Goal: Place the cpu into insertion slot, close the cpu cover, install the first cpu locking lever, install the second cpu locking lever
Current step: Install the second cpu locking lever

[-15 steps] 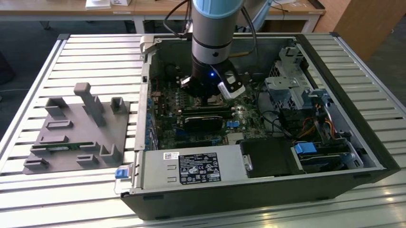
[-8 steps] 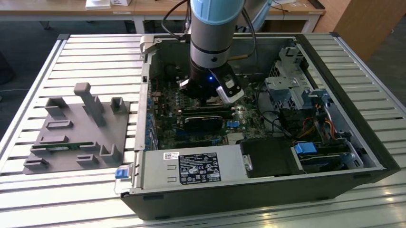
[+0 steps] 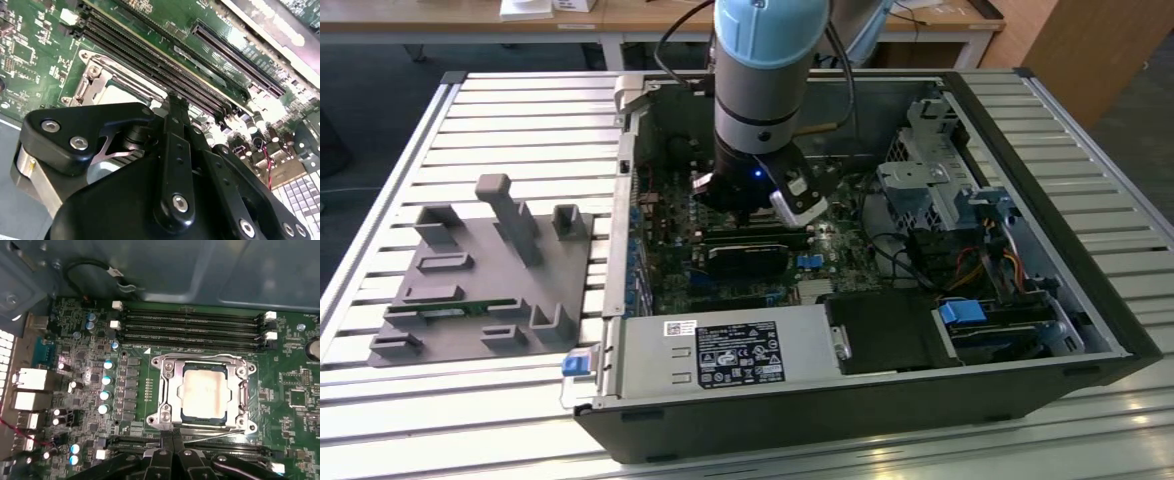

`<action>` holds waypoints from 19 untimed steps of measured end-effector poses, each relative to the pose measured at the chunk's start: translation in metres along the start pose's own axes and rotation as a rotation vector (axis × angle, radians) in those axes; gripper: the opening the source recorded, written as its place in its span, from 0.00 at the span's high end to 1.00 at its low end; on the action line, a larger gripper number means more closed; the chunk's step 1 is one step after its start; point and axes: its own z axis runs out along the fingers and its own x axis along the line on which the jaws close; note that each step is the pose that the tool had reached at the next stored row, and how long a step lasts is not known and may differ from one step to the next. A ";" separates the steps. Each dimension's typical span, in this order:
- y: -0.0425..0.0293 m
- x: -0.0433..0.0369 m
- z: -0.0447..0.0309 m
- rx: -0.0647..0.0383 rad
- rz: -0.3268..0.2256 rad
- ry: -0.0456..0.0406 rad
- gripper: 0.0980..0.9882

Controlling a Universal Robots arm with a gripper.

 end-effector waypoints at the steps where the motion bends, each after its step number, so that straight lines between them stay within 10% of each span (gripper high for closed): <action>1: -0.0003 0.0002 0.0015 -0.002 0.000 -0.0001 0.99; 10: -0.0107 0.0067 0.0023 -0.056 0.000 -0.0027 0.99; 19: -0.0158 0.0080 0.0090 -0.087 0.000 -0.0042 0.99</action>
